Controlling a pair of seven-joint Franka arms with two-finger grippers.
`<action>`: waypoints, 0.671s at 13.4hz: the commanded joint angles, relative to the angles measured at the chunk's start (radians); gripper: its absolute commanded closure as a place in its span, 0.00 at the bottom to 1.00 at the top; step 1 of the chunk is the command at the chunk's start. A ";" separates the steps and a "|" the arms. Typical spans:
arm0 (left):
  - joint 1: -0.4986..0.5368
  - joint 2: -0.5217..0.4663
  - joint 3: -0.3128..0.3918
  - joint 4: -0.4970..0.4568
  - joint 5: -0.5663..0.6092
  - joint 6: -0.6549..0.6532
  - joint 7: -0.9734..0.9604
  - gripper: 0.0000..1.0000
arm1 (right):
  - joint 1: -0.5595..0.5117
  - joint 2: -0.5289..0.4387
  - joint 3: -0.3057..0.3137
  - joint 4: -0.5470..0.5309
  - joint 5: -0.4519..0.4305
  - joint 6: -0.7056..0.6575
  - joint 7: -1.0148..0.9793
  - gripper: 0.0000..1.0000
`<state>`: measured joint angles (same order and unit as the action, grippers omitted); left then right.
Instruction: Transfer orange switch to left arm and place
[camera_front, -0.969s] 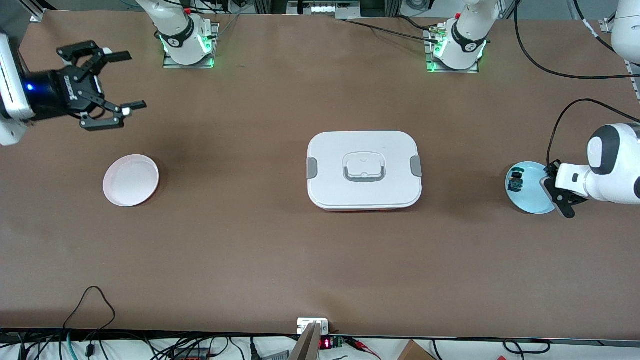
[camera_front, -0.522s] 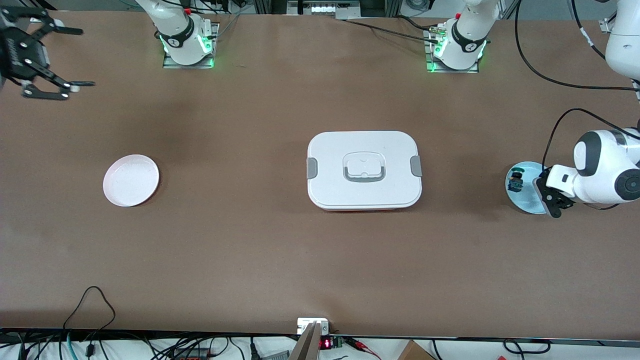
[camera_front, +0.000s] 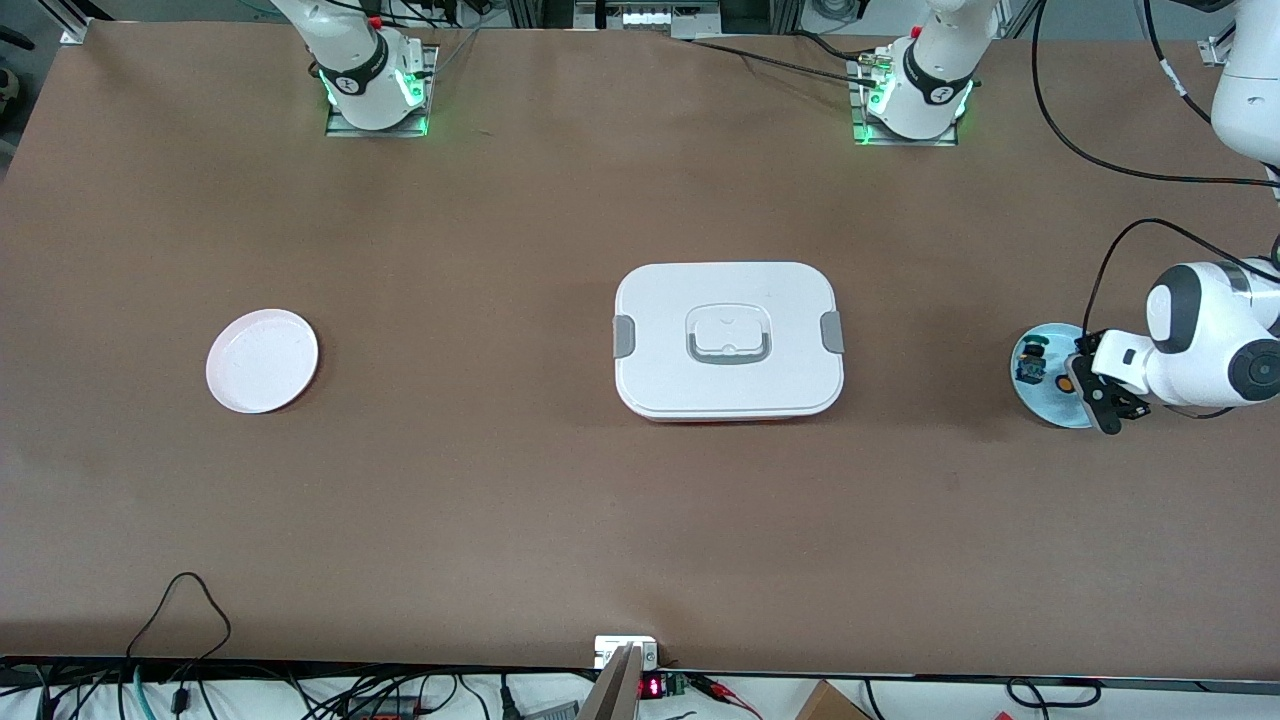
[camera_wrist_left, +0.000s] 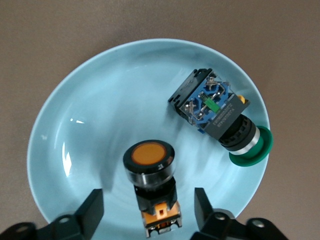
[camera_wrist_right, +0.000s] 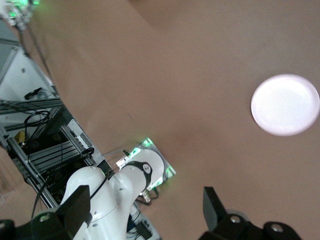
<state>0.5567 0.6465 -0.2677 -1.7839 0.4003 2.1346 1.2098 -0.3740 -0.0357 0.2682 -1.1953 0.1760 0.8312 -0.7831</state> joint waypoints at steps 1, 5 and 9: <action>0.018 -0.069 -0.045 0.003 0.009 -0.106 0.011 0.00 | 0.033 -0.062 0.055 -0.073 -0.123 0.005 0.271 0.00; 0.009 -0.125 -0.088 0.197 -0.106 -0.462 0.005 0.00 | 0.047 -0.061 0.104 -0.072 -0.225 0.103 0.298 0.00; 0.005 -0.126 -0.152 0.452 -0.173 -0.671 -0.065 0.00 | 0.041 -0.059 0.118 -0.058 -0.283 0.196 0.314 0.00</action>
<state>0.5635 0.4993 -0.3924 -1.4424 0.2589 1.5515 1.1924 -0.3290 -0.0789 0.3883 -1.2486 -0.0931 0.9933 -0.4823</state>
